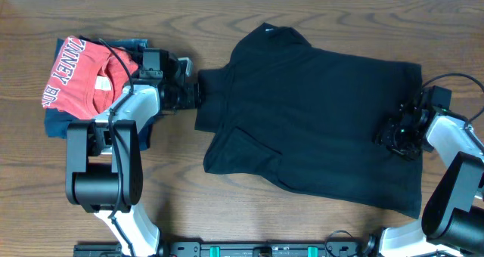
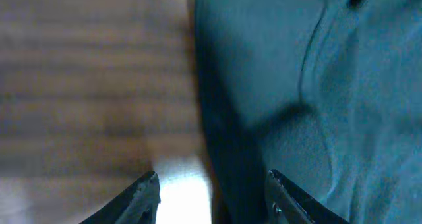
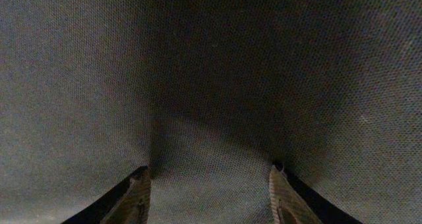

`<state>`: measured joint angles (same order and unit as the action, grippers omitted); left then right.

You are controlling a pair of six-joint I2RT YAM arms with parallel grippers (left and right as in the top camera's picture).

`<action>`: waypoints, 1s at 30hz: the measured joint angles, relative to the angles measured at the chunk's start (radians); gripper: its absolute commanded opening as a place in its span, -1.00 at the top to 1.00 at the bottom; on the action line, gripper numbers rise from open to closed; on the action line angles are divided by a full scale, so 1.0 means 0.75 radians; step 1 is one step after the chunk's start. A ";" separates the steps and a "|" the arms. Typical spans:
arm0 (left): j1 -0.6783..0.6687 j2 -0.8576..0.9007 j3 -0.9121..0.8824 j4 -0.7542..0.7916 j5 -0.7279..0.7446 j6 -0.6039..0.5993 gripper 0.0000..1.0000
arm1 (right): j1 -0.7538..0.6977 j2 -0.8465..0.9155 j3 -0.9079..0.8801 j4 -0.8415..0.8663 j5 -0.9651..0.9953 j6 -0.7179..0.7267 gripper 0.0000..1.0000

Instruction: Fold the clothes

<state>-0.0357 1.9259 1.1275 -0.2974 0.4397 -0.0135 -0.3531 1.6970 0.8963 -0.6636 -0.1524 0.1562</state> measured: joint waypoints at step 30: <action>-0.014 0.000 -0.017 -0.121 0.052 0.085 0.88 | 0.000 0.000 0.000 -0.001 0.000 0.007 -0.11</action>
<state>-0.0463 1.9259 1.1149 -0.3882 0.4789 0.0502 -0.3531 1.6970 0.8963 -0.6640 -0.1524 0.1616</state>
